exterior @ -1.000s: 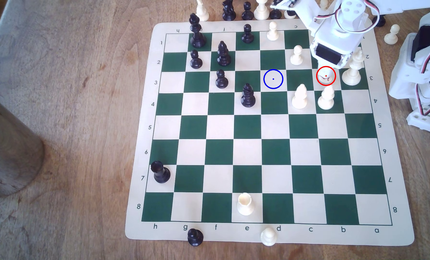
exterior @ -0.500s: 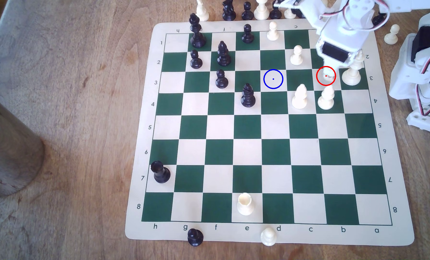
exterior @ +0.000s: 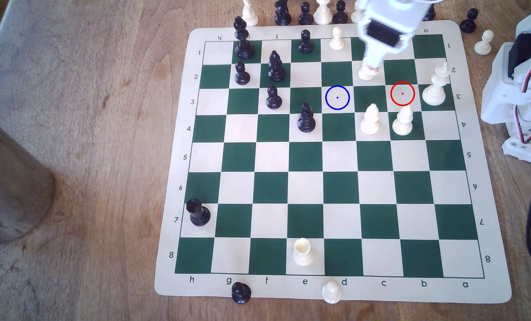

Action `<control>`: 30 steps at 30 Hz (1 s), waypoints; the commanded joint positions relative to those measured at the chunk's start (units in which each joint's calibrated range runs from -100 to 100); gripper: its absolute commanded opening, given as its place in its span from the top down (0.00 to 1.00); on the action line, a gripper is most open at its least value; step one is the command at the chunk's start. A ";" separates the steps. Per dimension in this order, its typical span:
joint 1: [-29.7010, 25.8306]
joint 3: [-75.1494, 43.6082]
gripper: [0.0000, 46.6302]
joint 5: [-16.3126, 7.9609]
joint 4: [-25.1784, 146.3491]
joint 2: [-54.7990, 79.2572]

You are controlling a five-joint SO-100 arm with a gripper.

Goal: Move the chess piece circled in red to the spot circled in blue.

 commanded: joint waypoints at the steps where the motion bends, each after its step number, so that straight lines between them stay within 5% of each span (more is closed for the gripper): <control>1: -1.19 -10.28 0.99 -0.49 -1.21 5.48; 30: -1.73 -12.91 0.96 -0.78 -12.35 25.00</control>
